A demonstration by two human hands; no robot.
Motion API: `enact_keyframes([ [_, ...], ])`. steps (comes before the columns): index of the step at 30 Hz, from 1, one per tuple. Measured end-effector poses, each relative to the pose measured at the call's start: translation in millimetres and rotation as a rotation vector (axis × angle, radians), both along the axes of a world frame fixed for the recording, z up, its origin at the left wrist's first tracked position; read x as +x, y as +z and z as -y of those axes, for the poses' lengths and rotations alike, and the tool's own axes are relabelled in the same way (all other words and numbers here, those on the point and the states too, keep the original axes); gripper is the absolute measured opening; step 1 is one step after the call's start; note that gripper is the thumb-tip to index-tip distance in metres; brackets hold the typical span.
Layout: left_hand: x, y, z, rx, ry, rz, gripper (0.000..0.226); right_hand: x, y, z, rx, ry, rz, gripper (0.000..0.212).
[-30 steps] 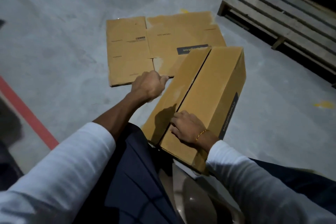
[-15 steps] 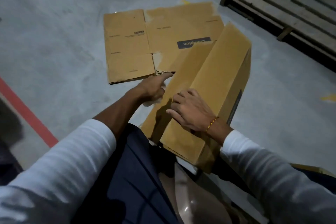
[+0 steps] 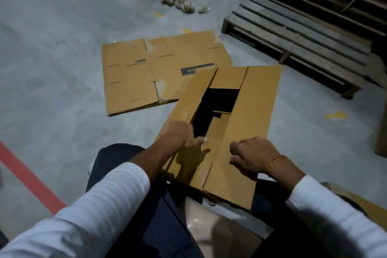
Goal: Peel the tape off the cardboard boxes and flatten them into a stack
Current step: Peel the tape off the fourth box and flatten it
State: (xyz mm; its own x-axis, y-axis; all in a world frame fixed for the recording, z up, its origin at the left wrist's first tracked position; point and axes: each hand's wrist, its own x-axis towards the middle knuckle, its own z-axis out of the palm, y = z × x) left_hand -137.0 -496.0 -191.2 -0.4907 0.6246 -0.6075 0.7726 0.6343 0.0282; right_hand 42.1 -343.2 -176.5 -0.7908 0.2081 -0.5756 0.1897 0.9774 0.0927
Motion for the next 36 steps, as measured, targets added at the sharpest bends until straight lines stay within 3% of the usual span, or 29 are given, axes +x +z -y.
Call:
enact_keyframes([
  [4, 10, -35, 10, -0.009, 0.026, -0.167, 0.065, 1, -27, 13, -0.045, -0.187, -0.071, 0.037],
  [7, 4, -54, 16, -0.055, 0.032, -0.221, 0.052, -16, -33, 24, 0.062, -0.045, -0.246, 0.032],
  [9, -1, -62, 20, -0.103, -0.048, -0.252, 0.037, -28, -42, 28, -0.007, 0.04, -0.295, 0.028],
  [14, -36, -57, 30, -0.131, 0.012, -0.293, 0.028, -50, -74, 38, -0.105, 0.07, -0.112, 0.046],
  [18, -57, -49, 36, 0.056, 0.071, -0.274, 0.024, -67, -84, 46, -0.093, 0.024, -0.037, 0.045],
  [22, -28, -39, 19, 0.308, -0.171, -0.143, 0.014, -72, -85, 48, -0.348, -0.204, -0.221, 0.037],
  [24, -19, -29, 8, 0.449, -0.17, -0.193, 0.004, -64, -85, 48, -0.45, -0.275, -0.285, 0.036],
  [26, -18, -20, -3, 0.493, -0.132, -0.199, 0.012, -53, -85, 50, -0.596, -0.38, -0.369, 0.025],
  [28, -20, -16, -10, 0.335, -0.078, -0.153, 0.026, -48, -80, 58, -0.782, -0.459, -0.468, 0.015],
  [31, -20, -27, -6, -0.002, -0.037, -0.094, 0.037, -49, -64, 77, -0.917, -0.27, -0.518, 0.013],
  [32, -21, -32, 2, -0.088, -0.026, -0.075, 0.042, -50, -57, 83, -0.959, -0.228, -0.448, 0.018],
  [35, -35, -46, 30, -0.343, -0.019, 0.036, 0.061, -49, -42, 82, -1.024, -0.329, -0.083, 0.064],
  [36, -37, -51, 38, -0.416, -0.025, 0.077, 0.064, -47, -41, 76, -0.996, -0.329, -0.012, 0.067],
])
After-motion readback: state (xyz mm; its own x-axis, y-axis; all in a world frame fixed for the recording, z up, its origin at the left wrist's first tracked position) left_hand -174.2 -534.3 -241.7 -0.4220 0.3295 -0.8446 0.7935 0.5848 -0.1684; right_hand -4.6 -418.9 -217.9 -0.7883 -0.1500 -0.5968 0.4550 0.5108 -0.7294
